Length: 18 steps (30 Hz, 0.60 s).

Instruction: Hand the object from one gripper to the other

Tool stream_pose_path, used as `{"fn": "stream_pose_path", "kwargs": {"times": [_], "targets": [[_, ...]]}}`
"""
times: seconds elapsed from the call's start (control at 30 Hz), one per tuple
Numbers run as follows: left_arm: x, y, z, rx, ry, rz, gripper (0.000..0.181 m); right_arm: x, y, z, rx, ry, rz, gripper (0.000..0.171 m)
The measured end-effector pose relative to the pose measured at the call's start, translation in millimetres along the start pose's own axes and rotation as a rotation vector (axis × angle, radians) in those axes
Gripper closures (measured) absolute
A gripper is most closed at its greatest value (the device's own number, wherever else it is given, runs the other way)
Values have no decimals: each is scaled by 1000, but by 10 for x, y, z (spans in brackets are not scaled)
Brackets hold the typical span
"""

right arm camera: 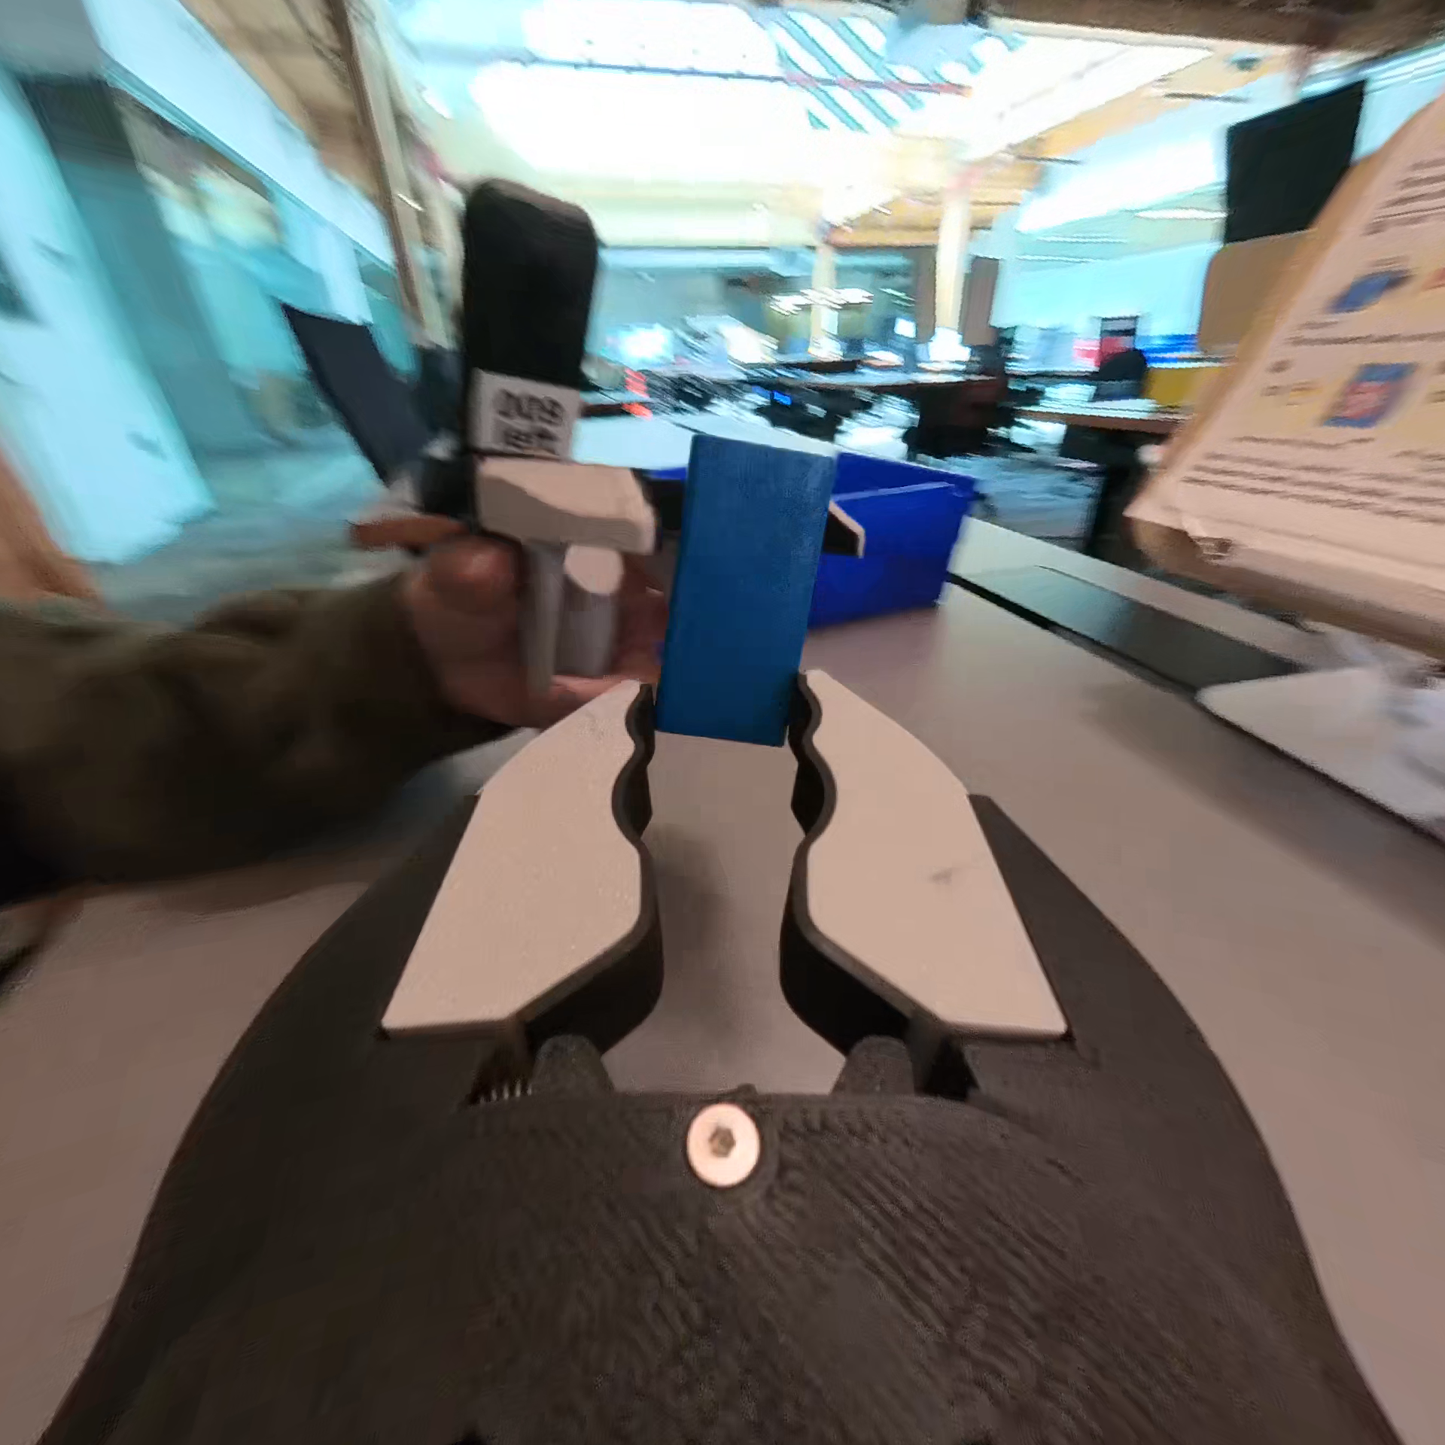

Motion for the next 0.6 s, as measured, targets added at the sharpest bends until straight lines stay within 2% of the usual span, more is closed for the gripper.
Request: {"fn": "stream_pose_path", "kwargs": {"times": [0.13, 0.33, 0.37, 0.5, 0.57, 0.6], "targets": [[11, -103, 29, 100, 15, -32, 132, 9, -50, -66, -158, 50, -13, 137], [96, -57, 111, 164, 30, -90, 137, 86, 21, -171, -202, 22, -68, 138], [100, -52, 131, 172, 53, -92, 146, 100, 27, -167, -198, 27, -77, 137], [132, 4, 130, 145, 66, -123, 147, 130, 7, -140, -196, 35, -98, 138], [163, 27, 116, 92, 143, -143, 147, 164, -2, -91, -157, 61, -122, 138], [164, 26, 95, 46, 206, -156, 148, 159, -21, -48, -128, 87, -113, 133]]}}
Point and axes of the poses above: each gripper's, where its closed fingertips meet, y out along the fingers, x out of its underside, z = x × y across the jaws, the point moved 5 cm from there along -y, back along the fingers, and after that the axes turned 3 degrees about x, right-handed, at the moved point
